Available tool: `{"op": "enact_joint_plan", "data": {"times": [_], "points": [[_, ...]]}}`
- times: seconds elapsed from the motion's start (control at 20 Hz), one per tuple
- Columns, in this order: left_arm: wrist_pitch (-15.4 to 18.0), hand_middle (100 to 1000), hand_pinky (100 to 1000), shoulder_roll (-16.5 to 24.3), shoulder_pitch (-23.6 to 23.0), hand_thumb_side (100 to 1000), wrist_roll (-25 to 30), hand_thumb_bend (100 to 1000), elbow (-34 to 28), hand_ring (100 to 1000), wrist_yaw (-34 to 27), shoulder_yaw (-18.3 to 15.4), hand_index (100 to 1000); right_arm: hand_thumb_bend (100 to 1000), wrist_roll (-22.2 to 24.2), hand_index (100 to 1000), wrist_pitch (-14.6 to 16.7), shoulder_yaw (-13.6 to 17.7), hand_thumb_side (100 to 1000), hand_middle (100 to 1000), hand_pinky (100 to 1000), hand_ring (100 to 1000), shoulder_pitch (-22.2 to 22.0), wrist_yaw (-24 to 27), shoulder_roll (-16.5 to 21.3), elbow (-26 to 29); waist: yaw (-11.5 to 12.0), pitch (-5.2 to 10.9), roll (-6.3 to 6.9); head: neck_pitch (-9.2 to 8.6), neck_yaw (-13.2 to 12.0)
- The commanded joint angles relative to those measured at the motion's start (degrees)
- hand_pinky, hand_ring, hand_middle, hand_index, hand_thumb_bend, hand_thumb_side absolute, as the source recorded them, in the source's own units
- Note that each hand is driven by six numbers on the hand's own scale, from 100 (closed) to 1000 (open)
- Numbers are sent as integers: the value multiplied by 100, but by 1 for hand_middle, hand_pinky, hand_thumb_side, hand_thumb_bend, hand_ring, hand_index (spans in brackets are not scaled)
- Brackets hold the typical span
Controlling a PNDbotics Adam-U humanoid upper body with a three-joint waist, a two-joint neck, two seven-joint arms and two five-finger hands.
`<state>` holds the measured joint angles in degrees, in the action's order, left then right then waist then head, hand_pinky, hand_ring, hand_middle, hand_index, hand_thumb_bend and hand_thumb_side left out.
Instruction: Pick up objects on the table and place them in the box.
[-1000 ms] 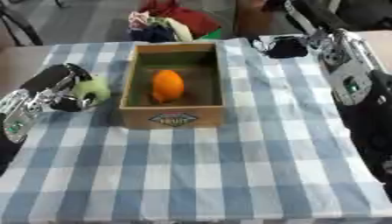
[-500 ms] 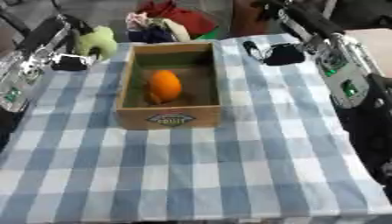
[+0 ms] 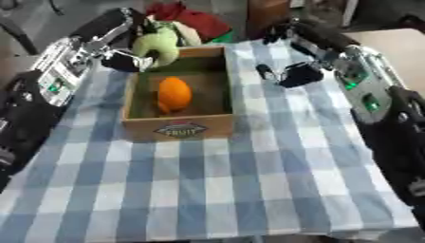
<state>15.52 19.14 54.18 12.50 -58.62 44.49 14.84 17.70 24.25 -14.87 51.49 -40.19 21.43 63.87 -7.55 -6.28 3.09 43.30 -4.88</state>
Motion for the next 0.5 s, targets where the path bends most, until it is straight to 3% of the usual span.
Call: {"op": "enact_joint_plan", "data": {"times": [0.05, 0.15, 0.2, 0.25, 0.35, 0.5], "points": [[33, 554, 715, 8, 104, 176, 158, 186, 114, 588, -31, -19, 743, 211, 106, 882, 59, 13, 398, 703, 786, 773, 140, -39, 62, 17, -8, 89, -9, -26, 2], [12, 771, 804, 5, 100, 491, 282, 328, 154, 771, -58, -29, 864, 210, 137, 883, 82, 23, 397, 703, 787, 773, 136, -49, 52, 12, -5, 90, -5, -26, 10], [-2, 801, 819, 10, 100, 571, 303, 362, 141, 800, -57, -40, 882, 210, 143, 884, 87, 29, 396, 702, 786, 773, 135, -53, 50, 13, -1, 91, -3, -27, 12], [-10, 874, 861, 18, 97, 756, 311, 433, 117, 863, -51, -44, 926, 210, 145, 884, 90, 34, 394, 702, 787, 773, 135, -55, 49, 16, 3, 93, -3, -28, 17], [-34, 918, 879, 38, 89, 821, 323, 412, 63, 893, -16, -55, 952, 210, 140, 883, 90, 41, 389, 700, 785, 772, 135, -51, 51, 17, 12, 97, -5, -27, 23], [-155, 928, 883, 68, 27, 813, 136, 403, -83, 899, 4, -131, 961, 208, 85, 882, 53, 79, 385, 697, 784, 771, 121, -29, 71, 18, 30, 101, -8, -34, 40]]}}
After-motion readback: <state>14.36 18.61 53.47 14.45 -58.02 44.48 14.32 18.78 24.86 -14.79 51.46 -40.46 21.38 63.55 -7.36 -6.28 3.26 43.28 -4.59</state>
